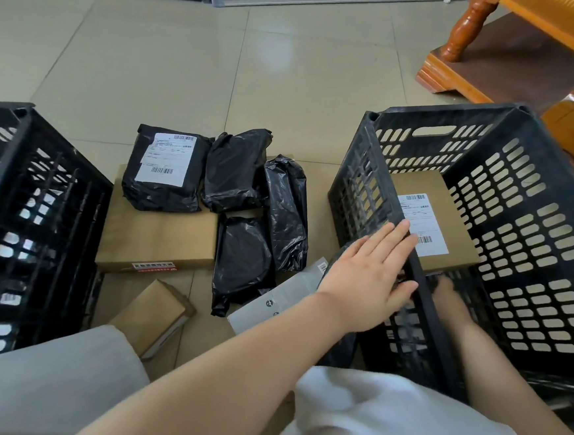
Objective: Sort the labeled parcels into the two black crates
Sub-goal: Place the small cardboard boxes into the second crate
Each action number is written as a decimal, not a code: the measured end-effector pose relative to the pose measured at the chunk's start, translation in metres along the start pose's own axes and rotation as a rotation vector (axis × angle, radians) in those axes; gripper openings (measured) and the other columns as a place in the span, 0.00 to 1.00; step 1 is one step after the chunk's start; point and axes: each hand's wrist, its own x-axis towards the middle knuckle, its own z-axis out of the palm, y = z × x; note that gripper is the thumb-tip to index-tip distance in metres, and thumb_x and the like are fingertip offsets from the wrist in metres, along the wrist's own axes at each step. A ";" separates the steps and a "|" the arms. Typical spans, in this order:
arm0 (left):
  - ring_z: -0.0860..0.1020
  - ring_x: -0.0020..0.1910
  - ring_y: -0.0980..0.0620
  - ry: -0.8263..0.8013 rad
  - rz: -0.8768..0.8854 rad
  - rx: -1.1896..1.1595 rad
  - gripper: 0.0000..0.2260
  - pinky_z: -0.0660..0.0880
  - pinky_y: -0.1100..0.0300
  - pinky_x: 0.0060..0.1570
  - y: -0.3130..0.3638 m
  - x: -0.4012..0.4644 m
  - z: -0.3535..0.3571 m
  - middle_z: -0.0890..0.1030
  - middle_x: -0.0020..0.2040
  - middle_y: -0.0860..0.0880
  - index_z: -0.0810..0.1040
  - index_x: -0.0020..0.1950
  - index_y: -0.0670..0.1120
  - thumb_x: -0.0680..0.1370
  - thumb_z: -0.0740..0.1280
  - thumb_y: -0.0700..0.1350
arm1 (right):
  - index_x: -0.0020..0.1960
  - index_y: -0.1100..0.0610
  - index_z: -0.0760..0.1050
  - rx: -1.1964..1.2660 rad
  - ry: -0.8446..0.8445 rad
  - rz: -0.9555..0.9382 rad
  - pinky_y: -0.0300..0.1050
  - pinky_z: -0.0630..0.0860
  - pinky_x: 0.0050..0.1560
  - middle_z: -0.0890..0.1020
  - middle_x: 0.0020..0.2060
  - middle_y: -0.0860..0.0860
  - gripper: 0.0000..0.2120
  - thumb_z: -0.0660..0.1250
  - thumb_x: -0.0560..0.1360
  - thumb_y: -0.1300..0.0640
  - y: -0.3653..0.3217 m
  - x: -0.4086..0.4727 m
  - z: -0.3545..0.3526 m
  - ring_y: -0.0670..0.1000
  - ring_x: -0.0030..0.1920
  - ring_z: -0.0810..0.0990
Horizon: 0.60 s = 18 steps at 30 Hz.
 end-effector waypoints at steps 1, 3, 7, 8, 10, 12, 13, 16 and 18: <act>0.45 0.80 0.52 -0.002 0.014 0.009 0.29 0.48 0.52 0.78 -0.008 -0.005 -0.003 0.47 0.82 0.49 0.51 0.81 0.47 0.83 0.54 0.56 | 0.74 0.65 0.60 -0.091 0.092 0.015 0.57 0.70 0.65 0.73 0.67 0.67 0.31 0.68 0.78 0.54 -0.009 -0.002 -0.008 0.67 0.67 0.72; 0.45 0.80 0.51 -0.039 0.013 0.081 0.29 0.47 0.52 0.78 -0.027 -0.014 -0.012 0.47 0.82 0.49 0.50 0.82 0.47 0.83 0.54 0.56 | 0.73 0.63 0.62 0.032 0.235 -0.043 0.62 0.73 0.64 0.74 0.66 0.65 0.30 0.70 0.77 0.53 -0.023 -0.005 -0.016 0.66 0.64 0.74; 0.45 0.80 0.49 -0.126 -0.141 0.181 0.29 0.46 0.51 0.78 -0.072 -0.033 -0.031 0.45 0.82 0.47 0.48 0.81 0.48 0.84 0.52 0.56 | 0.73 0.59 0.65 0.172 0.419 -0.296 0.51 0.75 0.60 0.74 0.66 0.58 0.24 0.66 0.78 0.61 -0.067 -0.033 -0.028 0.59 0.64 0.75; 0.45 0.80 0.48 -0.139 -0.202 0.183 0.29 0.47 0.51 0.77 -0.082 -0.040 -0.034 0.46 0.82 0.47 0.48 0.81 0.48 0.83 0.53 0.56 | 0.72 0.58 0.66 0.203 0.457 -0.384 0.49 0.75 0.60 0.74 0.65 0.56 0.23 0.66 0.78 0.62 -0.077 -0.041 -0.030 0.56 0.64 0.75; 0.46 0.80 0.47 -0.166 -0.336 0.160 0.29 0.48 0.51 0.77 -0.100 -0.055 -0.036 0.47 0.82 0.46 0.50 0.81 0.48 0.83 0.55 0.55 | 0.70 0.57 0.67 0.223 0.540 -0.532 0.40 0.73 0.56 0.74 0.61 0.52 0.22 0.65 0.77 0.63 -0.098 -0.062 -0.029 0.51 0.60 0.74; 0.47 0.80 0.46 -0.185 -0.475 0.089 0.29 0.50 0.50 0.77 -0.114 -0.071 -0.032 0.49 0.81 0.46 0.50 0.81 0.48 0.83 0.56 0.54 | 0.68 0.57 0.68 0.207 0.524 -0.671 0.34 0.72 0.51 0.74 0.58 0.49 0.20 0.64 0.77 0.64 -0.115 -0.082 -0.022 0.48 0.55 0.75; 0.48 0.80 0.46 -0.193 -0.541 0.041 0.29 0.51 0.50 0.77 -0.120 -0.079 -0.028 0.49 0.81 0.46 0.50 0.81 0.48 0.83 0.56 0.54 | 0.67 0.57 0.69 0.186 0.494 -0.730 0.34 0.73 0.50 0.74 0.57 0.50 0.19 0.64 0.76 0.65 -0.124 -0.094 -0.015 0.47 0.53 0.75; 0.49 0.79 0.46 -0.220 -0.679 -0.082 0.29 0.53 0.49 0.76 -0.127 -0.099 -0.015 0.51 0.81 0.47 0.51 0.81 0.49 0.82 0.57 0.55 | 0.65 0.56 0.69 0.042 0.343 -0.914 0.36 0.76 0.50 0.74 0.55 0.49 0.18 0.63 0.77 0.64 -0.136 -0.115 0.013 0.45 0.51 0.76; 0.53 0.79 0.45 -0.232 -0.721 -0.156 0.29 0.55 0.49 0.75 -0.124 -0.108 -0.008 0.55 0.80 0.47 0.53 0.80 0.48 0.82 0.57 0.54 | 0.68 0.54 0.68 -0.175 0.200 -0.952 0.41 0.75 0.56 0.73 0.59 0.49 0.19 0.63 0.78 0.63 -0.133 -0.119 0.032 0.47 0.57 0.75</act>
